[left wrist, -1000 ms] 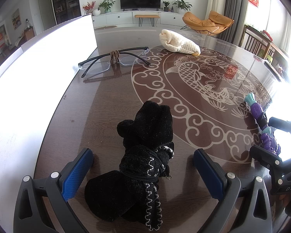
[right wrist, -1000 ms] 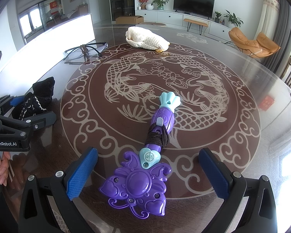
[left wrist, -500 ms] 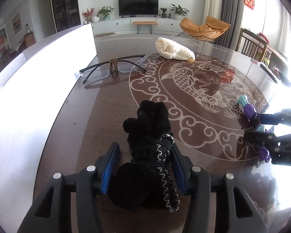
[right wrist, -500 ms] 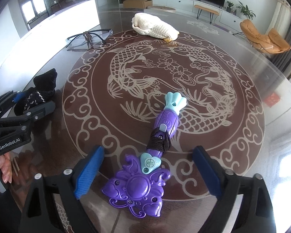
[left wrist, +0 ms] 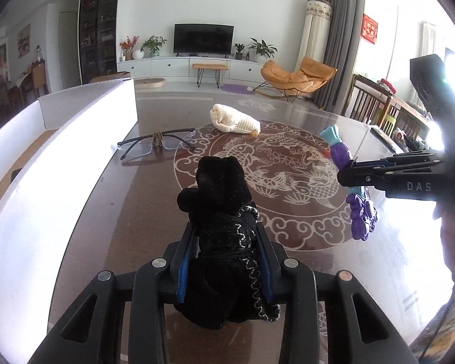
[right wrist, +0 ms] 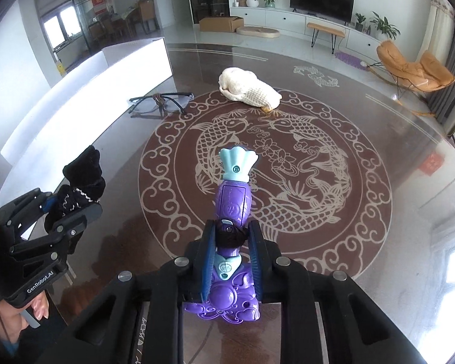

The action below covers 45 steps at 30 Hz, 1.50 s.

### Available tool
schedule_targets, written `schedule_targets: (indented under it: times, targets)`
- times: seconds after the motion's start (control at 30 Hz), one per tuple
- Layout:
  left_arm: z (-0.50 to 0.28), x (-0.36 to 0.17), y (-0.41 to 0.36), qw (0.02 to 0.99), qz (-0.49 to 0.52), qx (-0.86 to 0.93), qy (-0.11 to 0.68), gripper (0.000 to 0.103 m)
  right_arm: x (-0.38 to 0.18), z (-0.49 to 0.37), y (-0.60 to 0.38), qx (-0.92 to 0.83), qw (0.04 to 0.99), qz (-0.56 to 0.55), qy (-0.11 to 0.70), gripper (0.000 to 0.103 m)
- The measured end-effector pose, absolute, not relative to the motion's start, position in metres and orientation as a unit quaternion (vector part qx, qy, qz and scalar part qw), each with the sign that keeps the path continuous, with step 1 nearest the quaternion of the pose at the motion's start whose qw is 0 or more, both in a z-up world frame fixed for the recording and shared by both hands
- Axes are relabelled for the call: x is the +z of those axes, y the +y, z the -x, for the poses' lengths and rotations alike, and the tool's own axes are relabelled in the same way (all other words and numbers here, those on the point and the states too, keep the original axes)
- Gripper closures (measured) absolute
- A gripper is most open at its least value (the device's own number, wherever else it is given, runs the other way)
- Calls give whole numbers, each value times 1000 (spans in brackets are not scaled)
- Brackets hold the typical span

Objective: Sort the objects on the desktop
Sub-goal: 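Carry the scrunchie and purple wand into the white bin and release both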

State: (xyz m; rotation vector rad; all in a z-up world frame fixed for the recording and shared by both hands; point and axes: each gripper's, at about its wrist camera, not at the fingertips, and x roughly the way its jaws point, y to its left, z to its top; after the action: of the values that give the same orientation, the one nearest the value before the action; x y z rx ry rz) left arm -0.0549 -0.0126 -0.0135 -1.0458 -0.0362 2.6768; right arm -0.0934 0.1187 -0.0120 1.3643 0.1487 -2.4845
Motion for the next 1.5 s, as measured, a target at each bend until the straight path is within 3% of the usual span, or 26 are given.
schedule_targets:
  times: [0.3, 0.57, 0.8, 1.07, 1.13, 1.17, 1.2, 1.23, 1.27, 1.3, 1.4, 1.5]
  targets:
    - [30, 34, -61, 122, 328, 934, -73, 67, 45, 94, 93, -878, 205, -431, 29, 81]
    - [42, 99, -170, 37, 306, 948, -85, 67, 101, 120, -10, -875, 300, -379, 33, 81]
    - [65, 63, -279, -72, 363, 919, -134, 67, 110, 137, -155, -846, 395, -357, 31, 81]
    - [82, -9, -318, -121, 451, 863, -194, 64, 38, 153, -266, -827, 384, -396, 105, 81]
    - [80, -6, -319, -114, 442, 866, -206, 49, 17, 159, -273, -822, 369, -420, 110, 81]
    - [79, -4, -317, -112, 436, 869, -204, 36, 8, 161, -274, -818, 365, -430, 111, 78]
    - [80, 0, -314, -115, 433, 872, -197, 25, 1, 162, -272, -816, 361, -438, 112, 67]
    - [80, 2, -311, -124, 432, 874, -185, 22, -3, 162, -270, -816, 357, -440, 113, 58]
    - [82, 2, -309, -137, 434, 873, -175, 12, -3, 162, -268, -823, 347, -435, 113, 43]
    - [81, 3, -311, -144, 432, 873, -172, 8, -2, 160, -262, -829, 341, -428, 110, 38]
    - [77, 4, -312, -157, 420, 877, -171, 7, 10, 153, -238, -846, 333, -408, 83, 21]
    - [64, 9, -305, -160, 386, 892, -173, 7, 31, 140, -196, -872, 322, -363, 60, 17]
